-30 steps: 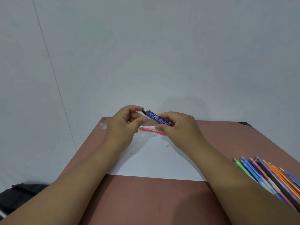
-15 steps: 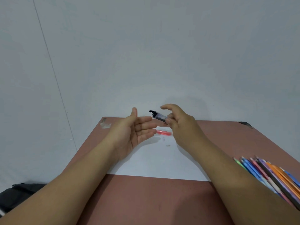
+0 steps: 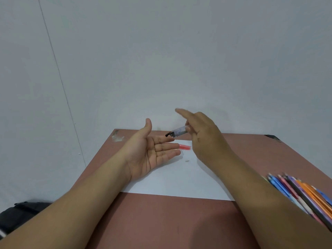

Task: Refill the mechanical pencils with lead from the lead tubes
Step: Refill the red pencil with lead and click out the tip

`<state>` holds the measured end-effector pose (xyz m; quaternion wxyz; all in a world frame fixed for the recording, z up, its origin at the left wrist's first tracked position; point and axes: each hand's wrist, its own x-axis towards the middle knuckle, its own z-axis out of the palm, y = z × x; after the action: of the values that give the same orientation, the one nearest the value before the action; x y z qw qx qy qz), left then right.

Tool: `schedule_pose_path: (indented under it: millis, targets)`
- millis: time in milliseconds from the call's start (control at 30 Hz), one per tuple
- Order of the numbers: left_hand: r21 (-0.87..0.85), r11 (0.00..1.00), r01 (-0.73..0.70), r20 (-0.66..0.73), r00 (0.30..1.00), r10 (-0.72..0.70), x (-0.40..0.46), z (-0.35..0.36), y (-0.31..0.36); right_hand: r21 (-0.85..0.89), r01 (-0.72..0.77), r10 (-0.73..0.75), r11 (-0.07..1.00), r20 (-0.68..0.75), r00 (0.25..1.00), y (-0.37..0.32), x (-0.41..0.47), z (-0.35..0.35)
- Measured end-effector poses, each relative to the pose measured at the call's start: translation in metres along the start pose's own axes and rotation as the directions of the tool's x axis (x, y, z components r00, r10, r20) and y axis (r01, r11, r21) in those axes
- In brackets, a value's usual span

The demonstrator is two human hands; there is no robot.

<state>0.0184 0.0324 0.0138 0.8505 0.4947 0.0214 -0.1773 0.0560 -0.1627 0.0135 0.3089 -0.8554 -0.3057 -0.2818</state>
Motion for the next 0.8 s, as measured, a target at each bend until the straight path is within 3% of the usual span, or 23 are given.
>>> schedule_pose_path:
  millis: [233,800]
  targets:
    - [-0.003,1.0,0.004,0.026,1.0,-0.004,0.0022,-0.0033,-0.0005,-0.227,0.158,-0.161,0.961,0.006,0.987,0.0032,0.0024,-0.0003]
    - [0.013,1.0,0.025,0.058,0.998,-0.026,0.0029,-0.0046,-0.0016,-0.149,0.133,-0.132,0.98,0.019,0.991,-0.0066,0.0026,0.0003]
